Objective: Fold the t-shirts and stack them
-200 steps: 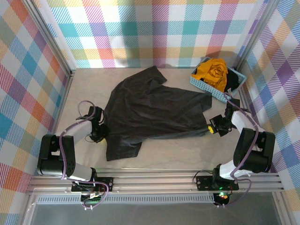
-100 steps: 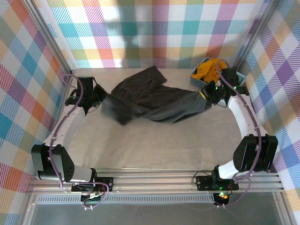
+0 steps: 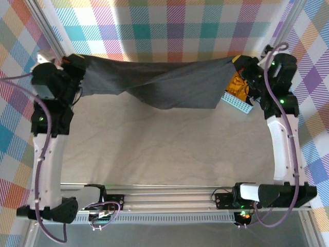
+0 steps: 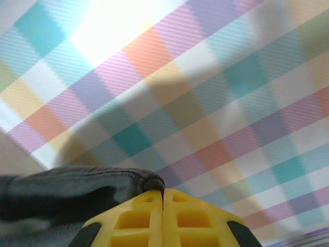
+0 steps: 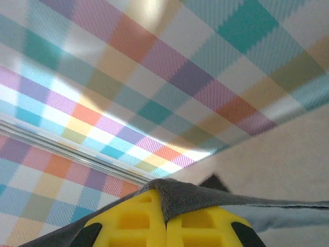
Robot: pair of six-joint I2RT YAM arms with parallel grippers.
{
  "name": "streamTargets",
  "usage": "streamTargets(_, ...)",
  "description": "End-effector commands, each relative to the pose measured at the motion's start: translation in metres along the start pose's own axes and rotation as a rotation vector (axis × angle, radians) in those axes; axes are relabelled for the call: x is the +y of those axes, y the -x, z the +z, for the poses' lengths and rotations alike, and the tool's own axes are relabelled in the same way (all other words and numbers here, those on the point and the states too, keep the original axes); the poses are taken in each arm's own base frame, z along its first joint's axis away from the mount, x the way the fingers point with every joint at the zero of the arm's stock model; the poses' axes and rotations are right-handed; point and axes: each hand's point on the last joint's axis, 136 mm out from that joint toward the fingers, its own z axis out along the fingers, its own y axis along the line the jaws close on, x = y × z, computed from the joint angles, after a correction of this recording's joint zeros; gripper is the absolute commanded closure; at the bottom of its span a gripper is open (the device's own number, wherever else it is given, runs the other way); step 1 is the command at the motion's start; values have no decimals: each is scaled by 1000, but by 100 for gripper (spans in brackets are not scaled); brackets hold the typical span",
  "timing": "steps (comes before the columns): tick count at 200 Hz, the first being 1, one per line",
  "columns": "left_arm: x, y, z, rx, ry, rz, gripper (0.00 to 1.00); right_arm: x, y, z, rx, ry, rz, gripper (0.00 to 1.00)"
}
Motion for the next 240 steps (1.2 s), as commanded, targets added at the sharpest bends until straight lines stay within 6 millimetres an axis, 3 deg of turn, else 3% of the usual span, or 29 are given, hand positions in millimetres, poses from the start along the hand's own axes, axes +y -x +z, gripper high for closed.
streamTargets(1, -43, 48, -43, -162, -111, -12, 100, 60, 27, -44, -136, 163, -101, 100)
streamTargets(27, -71, 76, -69, -249, -167, -2, 100, 76, 35, -60, -188, 204, -101, 100)
streamTargets(43, -78, 79, -61, -234, -149, 10, 100, 79, 38, -50, -170, 231, -76, 100)
streamTargets(62, -64, 66, -28, -164, -51, 20, 100, 75, 40, -28, -128, 252, -42, 100)
streamTargets(108, -15, 25, 72, -4, 63, -3, 100, 42, 30, 59, 66, 295, 53, 100)
streamTargets(136, 5, 21, 119, 51, 63, -39, 100, 31, 29, 107, 145, 313, 71, 100)
streamTargets(164, -1, 31, 143, 60, 20, -42, 100, 29, 42, 136, 148, 305, 73, 100)
streamTargets(187, -23, 45, 146, 43, -51, -49, 100, 38, 59, 147, 141, 315, 59, 100)
streamTargets(201, -44, 57, 134, 15, -102, -55, 100, 47, 68, 147, 129, 327, 52, 100)
streamTargets(226, -70, 76, 97, -43, -141, -74, 100, 57, 80, 136, 87, 306, 32, 100)
streamTargets(240, -64, 77, 74, -47, -78, -76, 100, 55, 80, 126, 75, 265, 18, 100)
